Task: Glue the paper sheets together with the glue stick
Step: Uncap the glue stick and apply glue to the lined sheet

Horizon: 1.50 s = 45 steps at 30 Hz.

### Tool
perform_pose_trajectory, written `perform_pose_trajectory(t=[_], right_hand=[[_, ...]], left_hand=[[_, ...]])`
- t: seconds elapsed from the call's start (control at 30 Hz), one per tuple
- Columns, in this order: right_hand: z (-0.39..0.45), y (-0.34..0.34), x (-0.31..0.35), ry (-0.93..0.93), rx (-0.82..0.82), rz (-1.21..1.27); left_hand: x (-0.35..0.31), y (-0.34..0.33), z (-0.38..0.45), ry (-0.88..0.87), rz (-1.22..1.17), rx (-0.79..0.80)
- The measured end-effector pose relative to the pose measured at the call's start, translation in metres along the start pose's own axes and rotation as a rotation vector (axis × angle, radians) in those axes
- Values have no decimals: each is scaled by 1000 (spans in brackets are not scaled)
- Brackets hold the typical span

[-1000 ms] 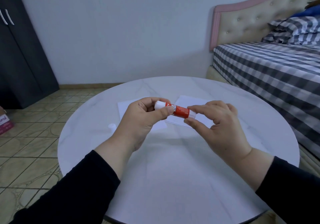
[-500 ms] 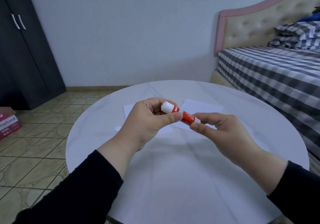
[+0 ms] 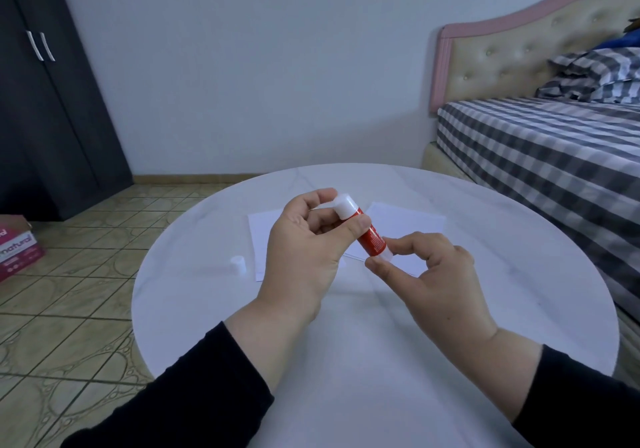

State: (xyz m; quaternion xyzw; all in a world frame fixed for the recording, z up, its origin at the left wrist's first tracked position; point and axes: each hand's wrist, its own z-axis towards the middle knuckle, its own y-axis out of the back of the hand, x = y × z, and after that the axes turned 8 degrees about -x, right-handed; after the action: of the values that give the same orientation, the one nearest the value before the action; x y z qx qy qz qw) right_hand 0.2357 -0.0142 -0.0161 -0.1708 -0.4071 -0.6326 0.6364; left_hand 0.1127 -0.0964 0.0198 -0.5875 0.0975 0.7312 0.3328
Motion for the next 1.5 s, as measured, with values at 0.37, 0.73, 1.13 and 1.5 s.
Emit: perform_pose_trajectory(t=[0.37,0.73,1.13,1.5], right_hand=[[-4,-7,-3,-156,133,95],[-3,-13,8,-523,295,593],[-9,-23,19,-525,227,615],[2,-28,32,-576,345,679]], left_hand=[[0,3,-5,-152,186,18],[-1,4,-6,-160,279,-16],[7,3,-8,-267,449,-139],[-2,13,4,-262,324,-138]])
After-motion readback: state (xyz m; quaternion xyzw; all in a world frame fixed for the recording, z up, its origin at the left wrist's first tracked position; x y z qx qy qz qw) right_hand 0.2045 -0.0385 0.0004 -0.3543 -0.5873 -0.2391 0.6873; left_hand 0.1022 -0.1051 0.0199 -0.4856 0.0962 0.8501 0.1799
